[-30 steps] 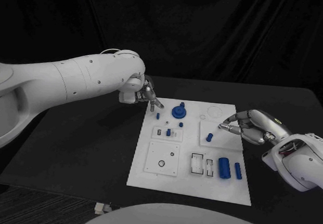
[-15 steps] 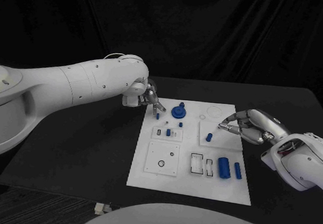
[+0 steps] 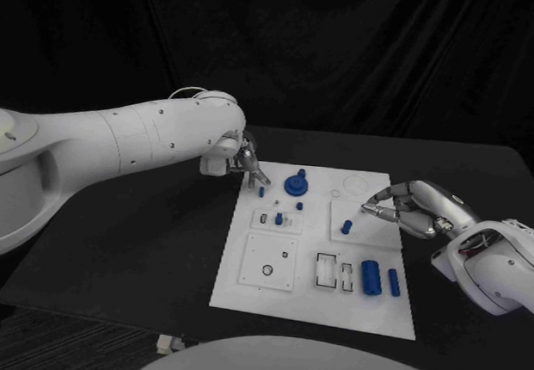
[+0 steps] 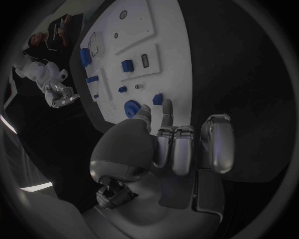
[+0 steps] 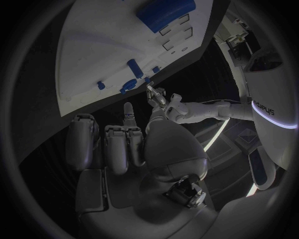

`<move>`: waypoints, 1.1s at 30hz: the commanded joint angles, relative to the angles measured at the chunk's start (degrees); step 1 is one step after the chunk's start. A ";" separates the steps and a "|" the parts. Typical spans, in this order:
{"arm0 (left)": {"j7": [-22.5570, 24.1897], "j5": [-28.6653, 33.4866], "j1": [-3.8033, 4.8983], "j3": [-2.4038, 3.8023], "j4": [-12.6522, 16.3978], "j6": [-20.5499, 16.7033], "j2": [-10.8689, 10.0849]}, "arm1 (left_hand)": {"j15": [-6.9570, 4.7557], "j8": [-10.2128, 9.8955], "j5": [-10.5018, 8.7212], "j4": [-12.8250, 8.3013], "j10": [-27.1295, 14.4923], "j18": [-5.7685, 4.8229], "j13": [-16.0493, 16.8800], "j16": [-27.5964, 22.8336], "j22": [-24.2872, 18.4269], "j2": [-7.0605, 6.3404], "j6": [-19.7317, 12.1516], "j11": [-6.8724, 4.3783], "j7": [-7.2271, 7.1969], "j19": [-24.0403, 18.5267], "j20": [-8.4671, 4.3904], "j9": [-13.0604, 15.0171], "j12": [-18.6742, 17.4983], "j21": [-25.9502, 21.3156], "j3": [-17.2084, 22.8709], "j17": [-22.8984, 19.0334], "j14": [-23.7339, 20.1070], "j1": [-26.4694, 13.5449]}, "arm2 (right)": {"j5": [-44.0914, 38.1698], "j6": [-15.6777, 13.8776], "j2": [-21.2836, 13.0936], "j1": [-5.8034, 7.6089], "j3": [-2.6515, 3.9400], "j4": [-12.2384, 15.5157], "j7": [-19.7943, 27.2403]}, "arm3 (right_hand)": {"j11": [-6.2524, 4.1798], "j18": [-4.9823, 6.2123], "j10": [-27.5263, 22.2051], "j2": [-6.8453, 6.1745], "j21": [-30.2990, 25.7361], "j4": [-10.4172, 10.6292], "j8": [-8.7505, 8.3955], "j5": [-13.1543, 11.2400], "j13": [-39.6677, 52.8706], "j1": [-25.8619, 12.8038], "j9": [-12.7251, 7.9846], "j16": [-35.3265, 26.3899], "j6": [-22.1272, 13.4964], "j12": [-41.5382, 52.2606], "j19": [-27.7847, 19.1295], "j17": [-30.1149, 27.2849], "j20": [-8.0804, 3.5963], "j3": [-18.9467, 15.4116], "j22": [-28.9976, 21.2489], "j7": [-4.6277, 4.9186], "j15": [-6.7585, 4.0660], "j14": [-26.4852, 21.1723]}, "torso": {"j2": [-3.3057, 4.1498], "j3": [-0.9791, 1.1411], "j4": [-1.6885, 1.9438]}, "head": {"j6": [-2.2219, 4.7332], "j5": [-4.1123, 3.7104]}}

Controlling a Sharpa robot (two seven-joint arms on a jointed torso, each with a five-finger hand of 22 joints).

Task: Assemble the parts on the task board

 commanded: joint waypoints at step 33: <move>2.15 -0.64 -1.46 0.05 -1.11 -0.09 1.21 | -0.16 0.35 2.25 -1.20 5.98 -0.13 15.08 0.15 11.18 0.37 -2.87 -0.04 0.28 1.32 -0.09 3.55 0.20 -1.84 0.51 15.09 5.85 0.71 | -0.10 0.07 0.35 -0.13 0.03 -0.49 -0.10 | -0.14 -0.72 5.54 0.15 -0.17 -0.07 0.16 0.27 11.91 -0.37 0.04 0.02 0.25 -0.04 1.73 12.67 0.00 -0.31 11.40 0.12 -0.42 5.53 | -0.01 0.00 0.02 | -0.01 -0.08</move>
